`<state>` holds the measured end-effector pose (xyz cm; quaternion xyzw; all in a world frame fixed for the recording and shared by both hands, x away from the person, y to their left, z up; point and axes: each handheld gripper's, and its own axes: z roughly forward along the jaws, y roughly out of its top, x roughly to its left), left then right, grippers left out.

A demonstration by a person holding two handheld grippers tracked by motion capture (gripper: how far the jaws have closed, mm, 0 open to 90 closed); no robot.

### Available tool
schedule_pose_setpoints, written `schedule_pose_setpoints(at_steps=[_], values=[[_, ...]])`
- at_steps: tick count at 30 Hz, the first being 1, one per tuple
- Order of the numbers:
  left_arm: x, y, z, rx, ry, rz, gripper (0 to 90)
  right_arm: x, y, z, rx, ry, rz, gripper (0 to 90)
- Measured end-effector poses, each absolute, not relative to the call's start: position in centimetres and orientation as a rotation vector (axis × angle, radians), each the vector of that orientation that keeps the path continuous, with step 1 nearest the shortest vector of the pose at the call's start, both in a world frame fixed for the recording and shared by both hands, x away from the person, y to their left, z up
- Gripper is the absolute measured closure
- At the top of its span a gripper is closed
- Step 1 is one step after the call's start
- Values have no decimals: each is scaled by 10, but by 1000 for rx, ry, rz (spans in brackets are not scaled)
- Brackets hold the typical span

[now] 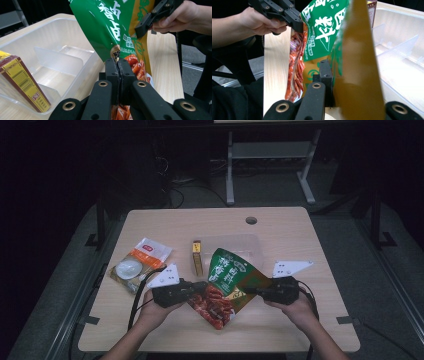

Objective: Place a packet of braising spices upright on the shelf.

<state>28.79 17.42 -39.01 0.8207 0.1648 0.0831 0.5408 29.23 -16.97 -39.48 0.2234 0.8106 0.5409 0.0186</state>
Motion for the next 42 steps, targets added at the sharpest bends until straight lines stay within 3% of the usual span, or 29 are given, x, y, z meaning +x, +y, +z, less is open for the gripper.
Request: schedule_pose_setpoints(at_steps=[11, 17, 23, 31, 42], values=[[297, 186, -393, 1952, 419, 180, 820, 288, -175, -382, 611, 2528, 1682, 900], [298, 194, -395, 1971, 449, 215, 647, 284, -178, -374, 579, 2515, 1699, 900], [294, 202, -395, 2016, 457, 234, 533, 279, -188, -361, 552, 2506, 1697, 900], [285, 218, -412, 2104, 511, 196, 340, 271, -206, -338, 536, 2468, 1655, 900], [281, 247, -427, 2123, 628, 168, 258, 290, -227, -322, 625, 2376, 1563, 900]])
